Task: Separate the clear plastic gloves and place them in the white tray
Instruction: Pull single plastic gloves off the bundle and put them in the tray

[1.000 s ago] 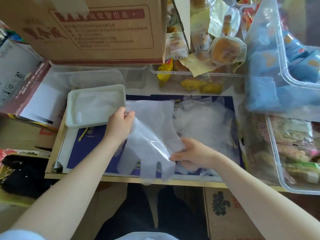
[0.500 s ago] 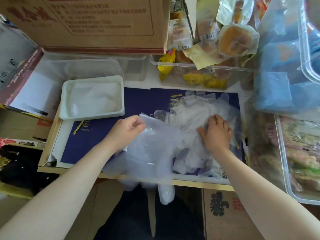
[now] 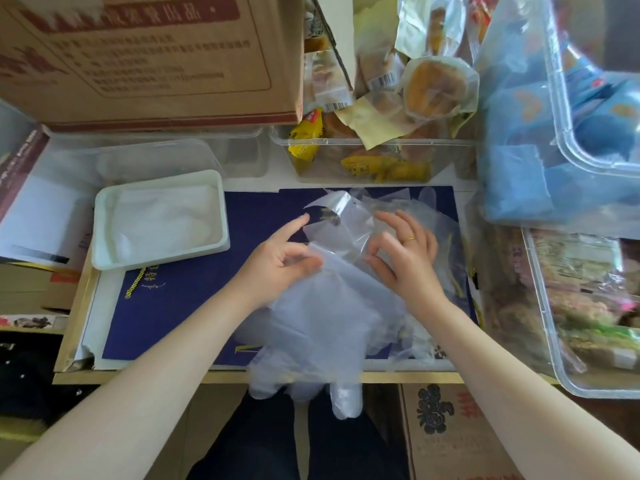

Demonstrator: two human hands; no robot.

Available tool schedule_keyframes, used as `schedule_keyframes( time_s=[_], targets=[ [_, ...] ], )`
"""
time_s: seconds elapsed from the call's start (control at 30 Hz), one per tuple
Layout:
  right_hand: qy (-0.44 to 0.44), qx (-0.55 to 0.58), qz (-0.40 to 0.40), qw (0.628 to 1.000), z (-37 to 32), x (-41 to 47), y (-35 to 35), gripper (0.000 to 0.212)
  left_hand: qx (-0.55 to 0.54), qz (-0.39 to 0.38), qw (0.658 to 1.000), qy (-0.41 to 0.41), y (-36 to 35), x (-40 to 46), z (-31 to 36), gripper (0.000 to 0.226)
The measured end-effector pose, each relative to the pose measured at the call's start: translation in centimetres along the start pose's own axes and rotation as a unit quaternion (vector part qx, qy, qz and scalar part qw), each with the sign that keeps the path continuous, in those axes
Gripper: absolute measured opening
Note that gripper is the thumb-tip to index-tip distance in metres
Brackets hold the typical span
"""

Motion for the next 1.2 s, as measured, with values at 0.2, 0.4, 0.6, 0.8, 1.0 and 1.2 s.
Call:
schedule_keyframes(
  time_s=[0.2,0.4,0.6,0.8,1.0,1.2],
  targets=[
    [-0.177,0.261,-0.091,0.945,0.5,0.6,1.0,0.038,-0.068,0.028,0.997,0.011,0.1,0.1,-0.1,0.009],
    [-0.467,0.453,-0.179,0.738,2.4,-1.5,-0.5,0.086,-0.11,0.107,0.987,0.055,1.7,-0.9,-1.9,0.012],
    [-0.445,0.463,-0.144,0.753,1.8,-1.3,0.6,0.062,-0.143,0.174,0.969,0.101,2.8,-1.4,-2.4,0.013],
    [-0.279,0.469,-0.147,0.825,-0.4,-0.5,2.6,0.076,-0.337,0.235,0.89,0.2,3.5,-1.8,-1.9,0.017],
    [-0.043,0.241,-0.137,0.96,-4.0,-0.2,3.9,0.035,-0.32,0.192,0.892,0.255,3.8,-2.3,-1.2,0.018],
    [-0.033,0.108,0.045,0.993,-4.3,1.4,6.2,0.004,-0.167,0.278,0.923,0.209,5.9,-2.7,-2.1,0.013]
  ],
)
Point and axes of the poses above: each hand's wrist, its own x-axis towards the middle knuckle, its own y-axis out of the back of the hand, z = x × y, the point moved 5 cm from there along x, towards the middle knuckle, and after that the axes turned 14 degrees about -y, right-handed, at the moved point
